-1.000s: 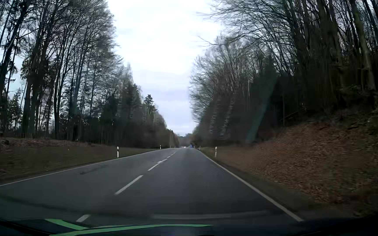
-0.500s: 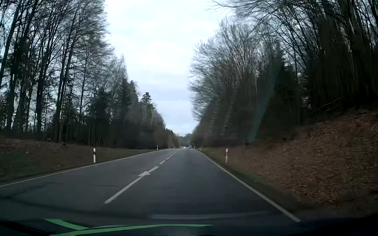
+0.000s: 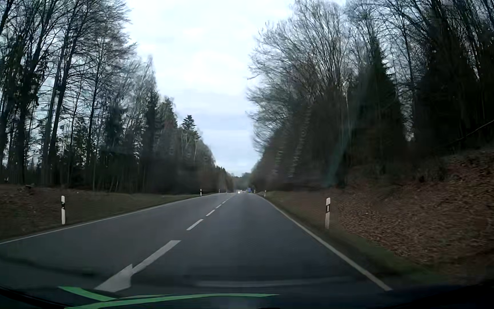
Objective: Follow the waypoints while adhering to traffic rules and regulations
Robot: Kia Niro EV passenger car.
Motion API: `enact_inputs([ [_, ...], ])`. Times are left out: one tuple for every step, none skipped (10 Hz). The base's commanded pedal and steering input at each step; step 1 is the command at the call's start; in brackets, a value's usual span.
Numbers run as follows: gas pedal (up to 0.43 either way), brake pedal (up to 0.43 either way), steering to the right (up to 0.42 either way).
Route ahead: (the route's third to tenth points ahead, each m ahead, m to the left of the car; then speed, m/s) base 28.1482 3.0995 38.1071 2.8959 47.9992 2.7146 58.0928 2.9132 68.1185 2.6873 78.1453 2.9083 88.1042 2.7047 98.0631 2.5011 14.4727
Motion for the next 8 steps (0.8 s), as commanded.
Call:
enact_inputs([
  [0.28, 0.0, 0.0],
  [0.28, 0.0, 0.0],
  [0.28, 0.0, 0.0],
  [0.28, 0.0, 0.0],
  [0.28, 0.0, 0.0],
  [0.28, 0.0, 0.0],
  [0.28, 0.0, 0.0],
  [0.28, 0.0, 0.0],
])
